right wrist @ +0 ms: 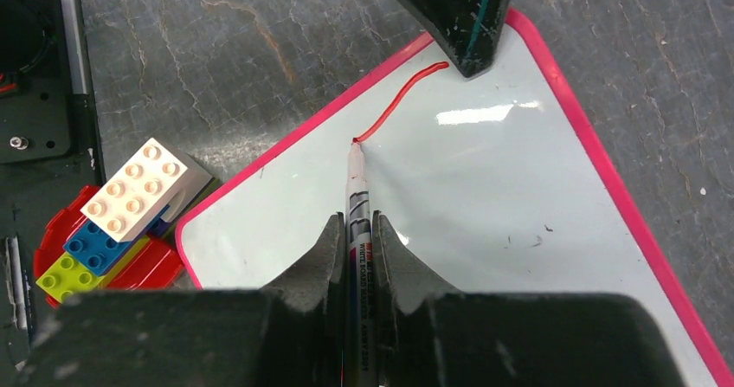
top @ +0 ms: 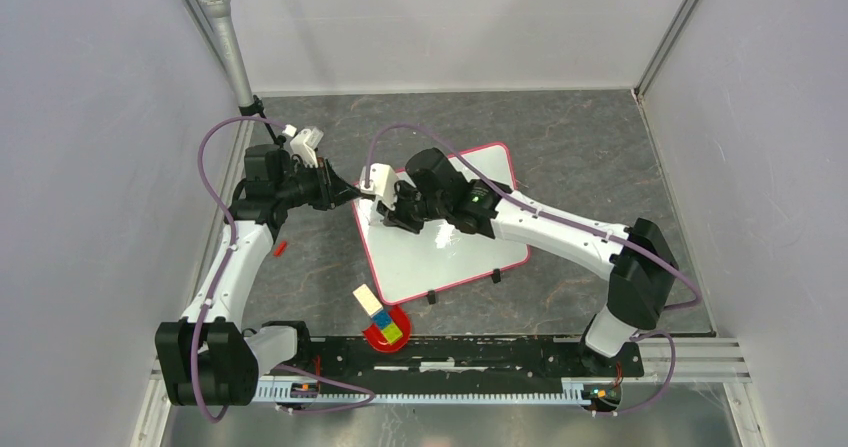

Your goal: Write a sentence on the whiteboard

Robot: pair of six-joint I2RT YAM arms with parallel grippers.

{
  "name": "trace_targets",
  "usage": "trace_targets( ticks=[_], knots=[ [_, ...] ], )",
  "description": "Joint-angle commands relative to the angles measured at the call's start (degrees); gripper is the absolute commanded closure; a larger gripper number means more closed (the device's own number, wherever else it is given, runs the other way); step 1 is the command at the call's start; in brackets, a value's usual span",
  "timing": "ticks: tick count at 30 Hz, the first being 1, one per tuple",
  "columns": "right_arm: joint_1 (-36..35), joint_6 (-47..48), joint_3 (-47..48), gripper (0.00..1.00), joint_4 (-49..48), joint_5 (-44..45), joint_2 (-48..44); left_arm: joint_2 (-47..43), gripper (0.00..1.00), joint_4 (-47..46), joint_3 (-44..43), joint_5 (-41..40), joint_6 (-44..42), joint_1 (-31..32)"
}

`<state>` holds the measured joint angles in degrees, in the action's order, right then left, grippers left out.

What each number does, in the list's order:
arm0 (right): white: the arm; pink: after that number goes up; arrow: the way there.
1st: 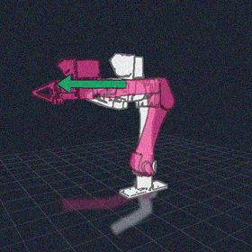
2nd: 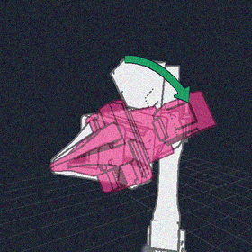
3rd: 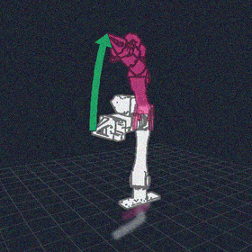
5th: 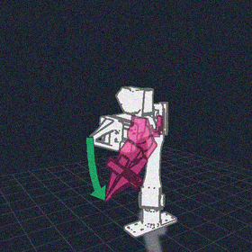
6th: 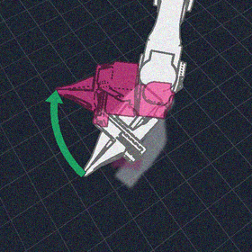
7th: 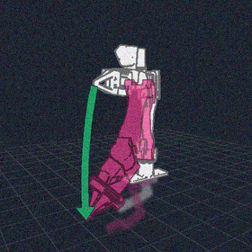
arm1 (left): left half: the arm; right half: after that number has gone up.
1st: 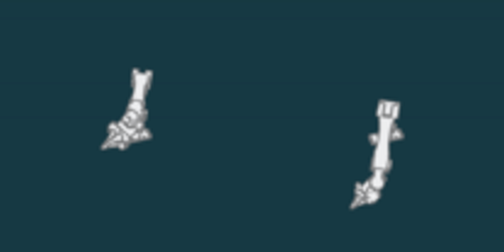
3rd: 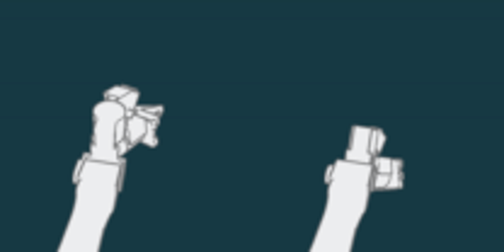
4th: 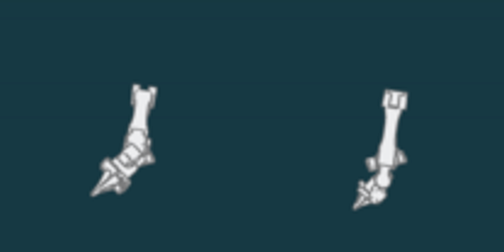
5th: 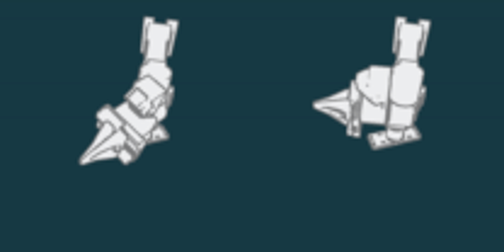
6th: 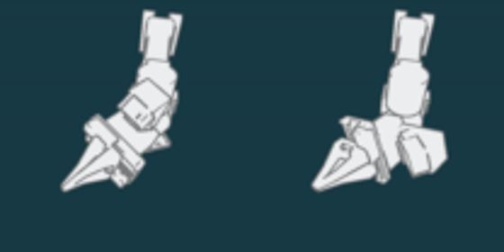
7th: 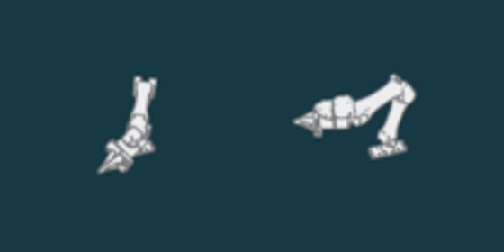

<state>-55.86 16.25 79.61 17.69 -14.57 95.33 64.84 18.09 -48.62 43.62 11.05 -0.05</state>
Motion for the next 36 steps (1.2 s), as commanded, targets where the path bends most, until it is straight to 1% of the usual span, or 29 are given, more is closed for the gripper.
trace_targets(
  ticks=[1,8,19,30,36],
  knots=[
    [-0.39,-0.32,0.28,1.00,-0.67,0.06,-2.15,-1.42,0.92,-0.42,0.37,0.23,-2.26,0.14],
    [-0.40,-0.52,3.64,1.00,-1.81,1.07,-2.82,-1.26,0.92,-0.42,0.19,0.37,-2.17,0.14],
    [-0.32,-0.43,5.46,1.00,-2.69,3.14,-0.11,-1.66,0.92,-0.36,0.27,0.31,-2.26,0.14],
    [0.45,-0.08,3.53,1.00,-2.58,3.55,0.41,-1.69,0.92,-0.16,0.28,-0.01,-2.35,0.14],
    [1.60,0.53,1.42,1.00,-1.70,4.06,-2.03,-1.25,0.93,0.01,0.11,-0.05,-2.35,0.15]
  ],
)
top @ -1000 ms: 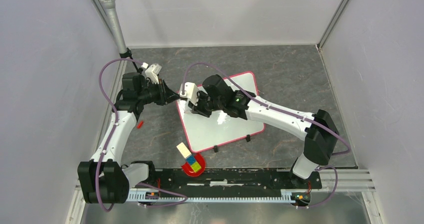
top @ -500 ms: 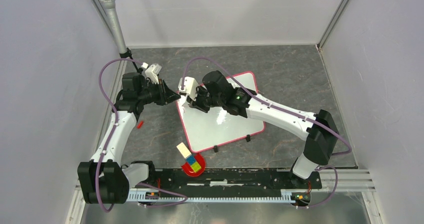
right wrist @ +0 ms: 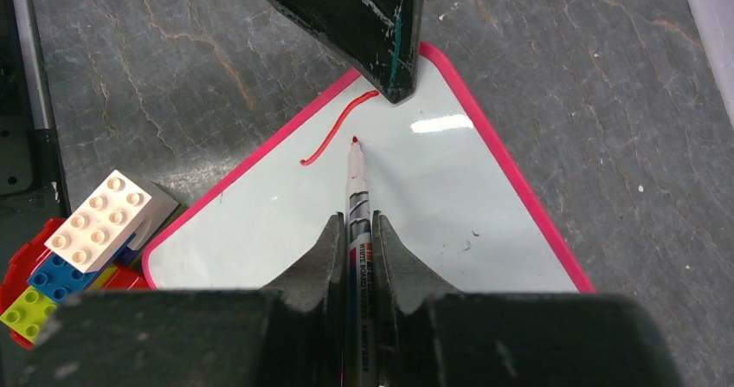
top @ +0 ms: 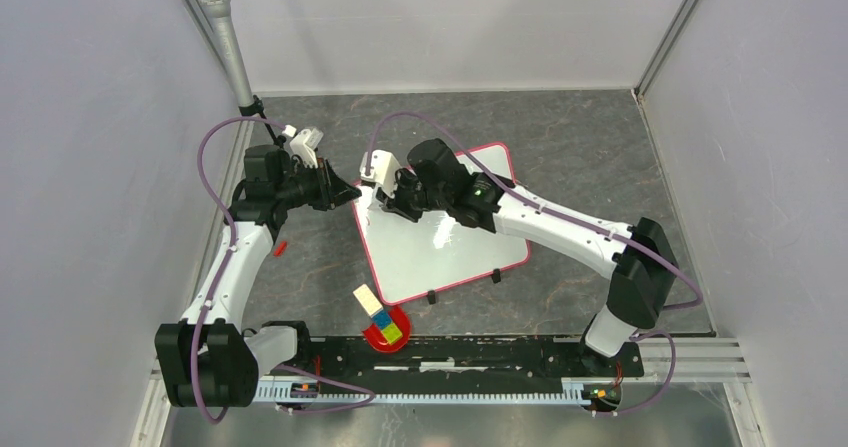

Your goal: Write a sentence on the whiteboard

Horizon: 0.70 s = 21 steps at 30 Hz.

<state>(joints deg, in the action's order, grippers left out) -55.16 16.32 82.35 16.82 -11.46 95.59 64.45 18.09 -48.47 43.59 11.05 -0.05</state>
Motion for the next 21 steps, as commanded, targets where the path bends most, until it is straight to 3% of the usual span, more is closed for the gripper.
trace_targets(
  ticks=[1,8,21],
  knots=[
    [1.13,0.56,-1.88,1.00,-0.64,1.00,-2.73,-0.84,0.93,0.02,-0.05,-0.01,-2.35,0.14],
    [1.81,0.82,-3.82,1.00,-0.18,0.81,-4.58,-0.71,0.92,-0.07,-0.05,0.00,-2.35,0.14],
    [1.90,0.29,0.83,1.00,-1.79,-0.24,-4.35,-0.35,0.93,-0.16,-0.13,0.16,-2.26,0.15]
  ],
)
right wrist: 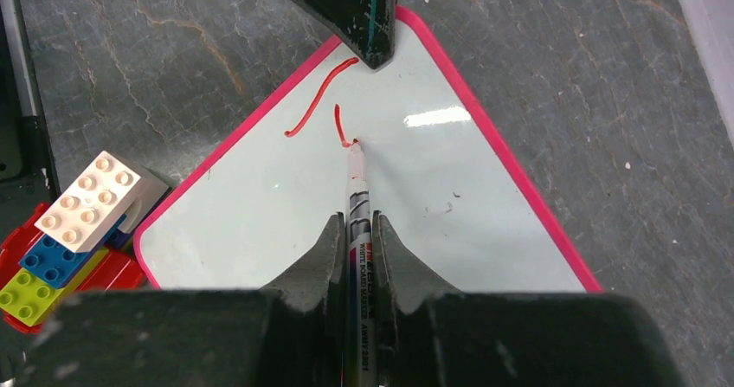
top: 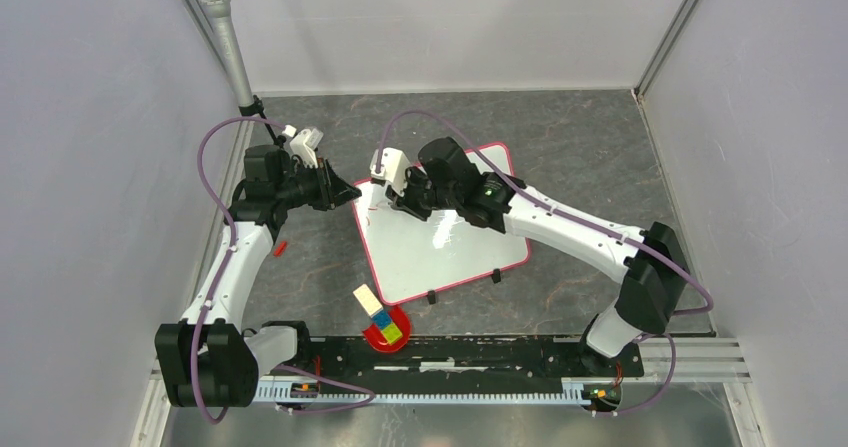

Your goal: Write a sentence on the whiteboard

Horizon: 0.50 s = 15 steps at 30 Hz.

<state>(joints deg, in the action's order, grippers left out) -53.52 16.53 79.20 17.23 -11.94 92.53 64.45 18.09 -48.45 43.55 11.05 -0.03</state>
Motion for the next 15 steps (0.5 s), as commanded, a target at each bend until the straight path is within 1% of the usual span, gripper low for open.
trace_targets(
  ticks=[1,10,15],
  knots=[
    [0.26,0.08,4.32,1.00,-2.20,0.35,-0.85,-0.39,0.93,-0.16,-0.16,0.22,-2.18,0.14],
    [0.39,0.16,5.97,1.00,-3.17,0.97,1.70,-0.75,0.93,0.06,-0.07,-0.03,-2.35,0.14],
    [0.56,0.42,4.17,1.00,-2.98,1.65,2.15,-0.77,0.93,0.11,-0.13,-0.13,-2.42,0.12]
  ],
)
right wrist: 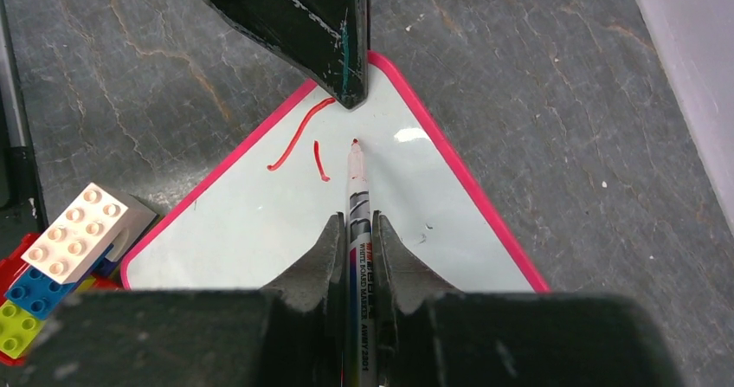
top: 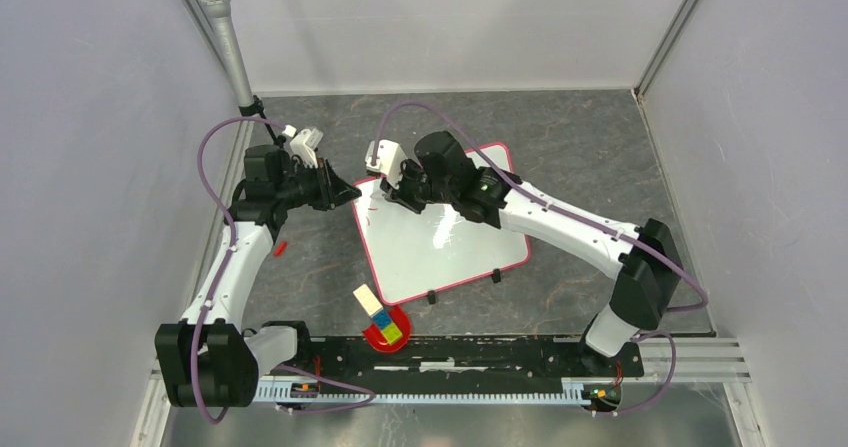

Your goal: Write a sentence on the whiteboard

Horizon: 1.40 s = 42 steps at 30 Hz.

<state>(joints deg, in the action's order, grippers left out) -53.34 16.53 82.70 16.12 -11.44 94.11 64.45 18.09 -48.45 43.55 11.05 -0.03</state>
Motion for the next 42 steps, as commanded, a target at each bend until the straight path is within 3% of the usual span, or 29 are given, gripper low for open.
trace_targets(
  ticks=[1,17,26,42],
  knots=[
    [0.37,0.43,0.12,1.00,-1.83,1.18,0.48,-0.74,0.93,0.11,-0.08,-0.13,-2.44,0.12],
    [-0.53,-2.48,-10.96,1.00,-2.50,-2.78,-4.93,-1.00,0.93,0.11,0.02,-0.22,-2.51,0.12],
    [-0.56,-2.21,-6.80,1.00,-2.26,-3.70,-6.56,-0.94,0.93,0.11,0.02,0.08,-2.44,0.12],
    [-0.02,-0.54,-3.95,1.00,-1.44,2.17,-4.16,-0.58,0.93,0.19,-0.25,0.31,-2.19,0.13]
  ],
)
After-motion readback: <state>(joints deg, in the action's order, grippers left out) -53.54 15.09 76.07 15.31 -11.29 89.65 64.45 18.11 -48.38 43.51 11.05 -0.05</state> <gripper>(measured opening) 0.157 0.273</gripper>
